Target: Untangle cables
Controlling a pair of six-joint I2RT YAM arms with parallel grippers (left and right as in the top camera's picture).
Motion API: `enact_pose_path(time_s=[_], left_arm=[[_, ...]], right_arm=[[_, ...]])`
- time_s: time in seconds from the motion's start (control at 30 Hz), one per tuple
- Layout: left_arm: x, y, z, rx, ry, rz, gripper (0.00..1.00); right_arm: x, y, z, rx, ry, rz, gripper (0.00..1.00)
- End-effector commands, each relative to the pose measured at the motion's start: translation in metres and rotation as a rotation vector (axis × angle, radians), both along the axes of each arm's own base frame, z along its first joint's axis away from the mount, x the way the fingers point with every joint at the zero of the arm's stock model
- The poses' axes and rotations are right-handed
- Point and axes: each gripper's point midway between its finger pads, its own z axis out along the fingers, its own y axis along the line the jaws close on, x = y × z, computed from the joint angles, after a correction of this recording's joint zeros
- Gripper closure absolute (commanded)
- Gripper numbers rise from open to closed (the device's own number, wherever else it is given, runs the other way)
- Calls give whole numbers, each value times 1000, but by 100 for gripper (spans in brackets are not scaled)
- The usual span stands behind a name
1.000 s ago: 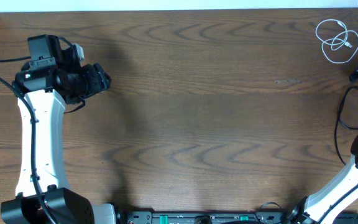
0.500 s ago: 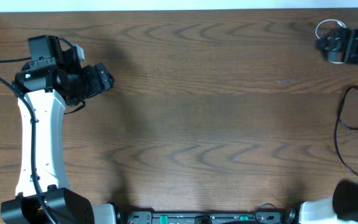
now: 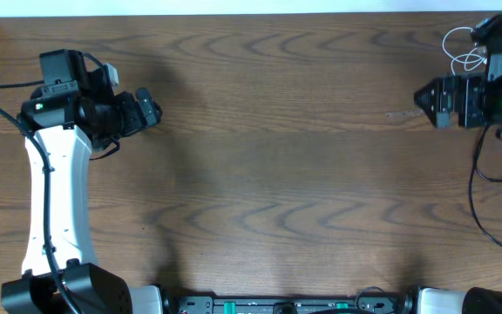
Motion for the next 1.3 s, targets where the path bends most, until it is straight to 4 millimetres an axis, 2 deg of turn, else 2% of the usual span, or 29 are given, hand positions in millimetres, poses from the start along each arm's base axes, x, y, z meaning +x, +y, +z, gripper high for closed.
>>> enact_pose_path(time_s=[0.0,0.1,0.63,0.77,0.9,1.03,1.27], left_arm=[[1,3,1,12,-2,3,0],[1,3,1,12,-2,3,1],[1,3,1,12,-2,3,0],[1,3,1,12,-2,3,0],[1,3,1,12,-2,3,0],[1,3,1,12,-2,3,0],[1,3,1,12,-2,3,0]], right_arm=[[-15,5,-2,-1,37,19,1],[-20,6,-5,3,61,19,1],[-21,6,-5,3,64,19,1],[-19,-3,-6,-47,58,-4,1],[-9,-6,13,-73,-65,-13,1],[-11,-7,34,-97,-200,-22,1],[-21,-11,44,-159,-506,-54,1]])
